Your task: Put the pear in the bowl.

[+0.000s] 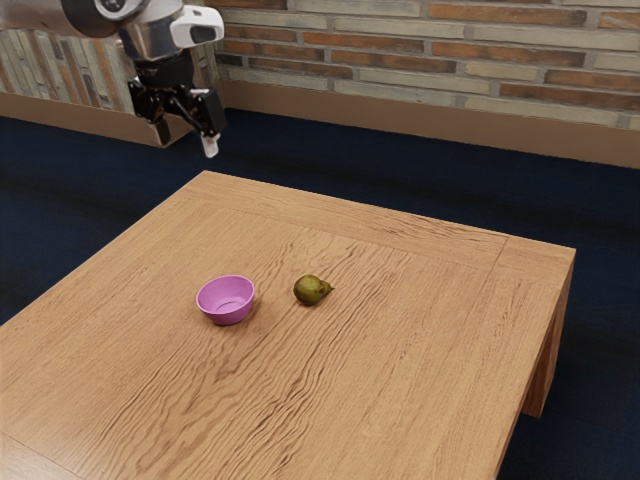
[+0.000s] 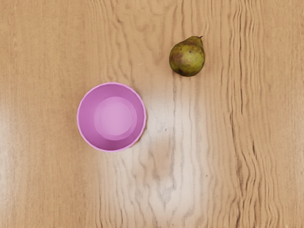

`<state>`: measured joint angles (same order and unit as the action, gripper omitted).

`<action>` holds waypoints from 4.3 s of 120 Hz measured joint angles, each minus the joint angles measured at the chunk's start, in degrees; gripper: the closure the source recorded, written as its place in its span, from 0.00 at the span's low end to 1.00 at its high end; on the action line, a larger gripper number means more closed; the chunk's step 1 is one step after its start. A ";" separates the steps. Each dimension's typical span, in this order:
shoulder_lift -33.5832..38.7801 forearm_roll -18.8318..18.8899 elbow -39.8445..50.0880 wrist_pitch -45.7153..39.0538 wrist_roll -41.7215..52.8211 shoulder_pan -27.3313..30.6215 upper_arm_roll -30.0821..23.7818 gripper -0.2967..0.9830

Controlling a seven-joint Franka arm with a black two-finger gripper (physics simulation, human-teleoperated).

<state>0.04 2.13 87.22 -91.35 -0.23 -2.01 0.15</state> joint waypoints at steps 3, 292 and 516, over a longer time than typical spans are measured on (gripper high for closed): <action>-0.03 -0.23 0.03 0.00 0.00 -0.11 0.01 0.23; -42.04 0.01 -9.71 -28.79 25.72 0.24 -4.28 0.23; -47.07 -1.11 -13.46 -28.91 21.96 0.99 -4.26 0.51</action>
<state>-47.03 1.03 73.76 -120.26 21.73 -1.02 -4.11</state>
